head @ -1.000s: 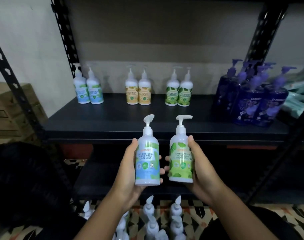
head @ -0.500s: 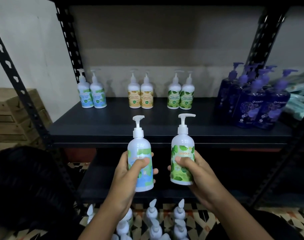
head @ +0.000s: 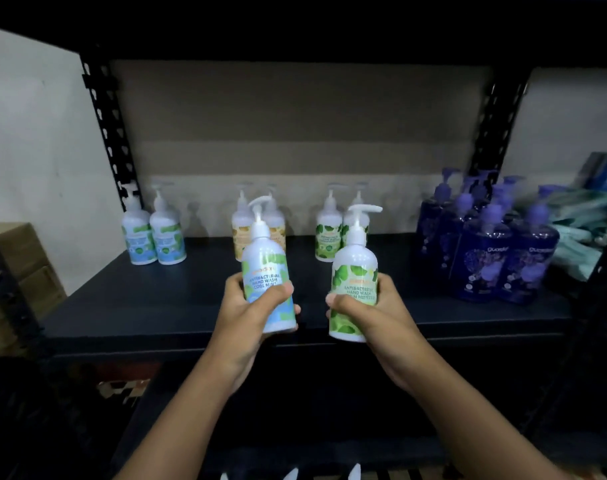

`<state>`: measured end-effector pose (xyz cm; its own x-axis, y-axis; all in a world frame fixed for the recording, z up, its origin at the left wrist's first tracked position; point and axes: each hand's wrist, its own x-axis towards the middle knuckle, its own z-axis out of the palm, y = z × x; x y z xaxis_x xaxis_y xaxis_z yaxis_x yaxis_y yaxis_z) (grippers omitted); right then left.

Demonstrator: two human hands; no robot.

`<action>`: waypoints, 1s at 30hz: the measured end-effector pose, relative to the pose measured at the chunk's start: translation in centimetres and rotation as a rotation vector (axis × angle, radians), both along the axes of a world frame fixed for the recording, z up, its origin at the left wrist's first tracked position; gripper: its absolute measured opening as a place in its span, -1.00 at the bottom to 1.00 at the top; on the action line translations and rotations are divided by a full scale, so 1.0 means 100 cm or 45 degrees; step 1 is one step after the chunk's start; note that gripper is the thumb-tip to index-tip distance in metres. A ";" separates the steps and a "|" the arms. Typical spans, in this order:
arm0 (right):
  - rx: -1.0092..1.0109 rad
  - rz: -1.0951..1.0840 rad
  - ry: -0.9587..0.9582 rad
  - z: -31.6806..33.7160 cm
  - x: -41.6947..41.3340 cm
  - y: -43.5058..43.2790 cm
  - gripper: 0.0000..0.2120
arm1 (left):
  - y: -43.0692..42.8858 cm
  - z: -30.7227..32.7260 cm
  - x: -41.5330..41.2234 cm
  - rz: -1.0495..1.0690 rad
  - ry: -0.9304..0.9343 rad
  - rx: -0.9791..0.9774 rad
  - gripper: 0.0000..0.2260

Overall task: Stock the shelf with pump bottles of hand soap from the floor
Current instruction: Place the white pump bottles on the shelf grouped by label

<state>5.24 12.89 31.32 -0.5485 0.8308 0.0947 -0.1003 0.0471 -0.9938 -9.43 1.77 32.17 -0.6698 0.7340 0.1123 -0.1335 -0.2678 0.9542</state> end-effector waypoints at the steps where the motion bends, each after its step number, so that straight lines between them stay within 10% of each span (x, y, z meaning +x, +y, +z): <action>1: 0.053 -0.013 0.008 0.002 -0.006 0.009 -0.44 | 0.007 -0.001 -0.006 -0.008 0.001 0.014 -0.48; 30: 0.454 -0.325 -0.399 -0.032 -0.087 0.114 -0.42 | 0.036 -0.023 -0.040 0.043 0.051 -0.035 -0.55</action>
<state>-3.44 24.30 28.17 -0.3809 0.8875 0.2596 0.2570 0.3713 -0.8922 -13.45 5.33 29.89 -0.6899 0.7140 0.1193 -0.0865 -0.2449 0.9657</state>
